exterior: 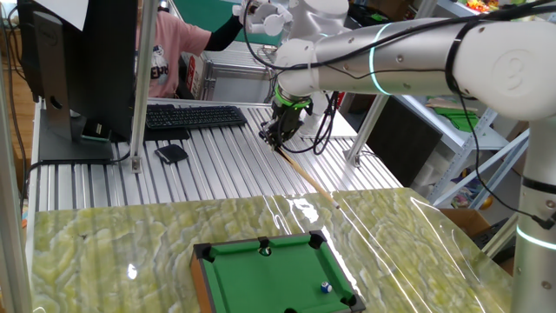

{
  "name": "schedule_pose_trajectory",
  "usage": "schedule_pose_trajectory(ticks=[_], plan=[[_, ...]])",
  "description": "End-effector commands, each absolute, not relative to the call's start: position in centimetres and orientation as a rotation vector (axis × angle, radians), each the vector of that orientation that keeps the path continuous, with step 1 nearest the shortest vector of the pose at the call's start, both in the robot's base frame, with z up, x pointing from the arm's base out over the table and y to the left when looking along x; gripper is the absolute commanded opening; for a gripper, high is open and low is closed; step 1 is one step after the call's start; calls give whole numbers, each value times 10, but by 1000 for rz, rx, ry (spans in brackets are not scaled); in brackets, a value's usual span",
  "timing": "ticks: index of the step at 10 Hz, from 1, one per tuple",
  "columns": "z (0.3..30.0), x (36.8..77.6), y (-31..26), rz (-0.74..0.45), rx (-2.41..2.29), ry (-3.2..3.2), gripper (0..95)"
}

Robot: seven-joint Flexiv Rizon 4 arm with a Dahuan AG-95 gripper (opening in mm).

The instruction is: Hit the pool ball

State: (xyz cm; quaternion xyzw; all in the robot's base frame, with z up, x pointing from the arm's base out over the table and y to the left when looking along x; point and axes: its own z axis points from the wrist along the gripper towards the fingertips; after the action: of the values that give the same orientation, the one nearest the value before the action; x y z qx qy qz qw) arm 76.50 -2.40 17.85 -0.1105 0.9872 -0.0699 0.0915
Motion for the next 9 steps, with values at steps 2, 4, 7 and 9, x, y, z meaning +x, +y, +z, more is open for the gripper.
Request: schedule_pose_trajectory(ticks=[2,4,7,9], plan=[[173,768,-31,-206,-325,2935,0],[170,769,-34,-205,-311,2936,0],[169,770,-35,-205,-305,2937,0],[166,771,-39,-202,-303,2938,0]])
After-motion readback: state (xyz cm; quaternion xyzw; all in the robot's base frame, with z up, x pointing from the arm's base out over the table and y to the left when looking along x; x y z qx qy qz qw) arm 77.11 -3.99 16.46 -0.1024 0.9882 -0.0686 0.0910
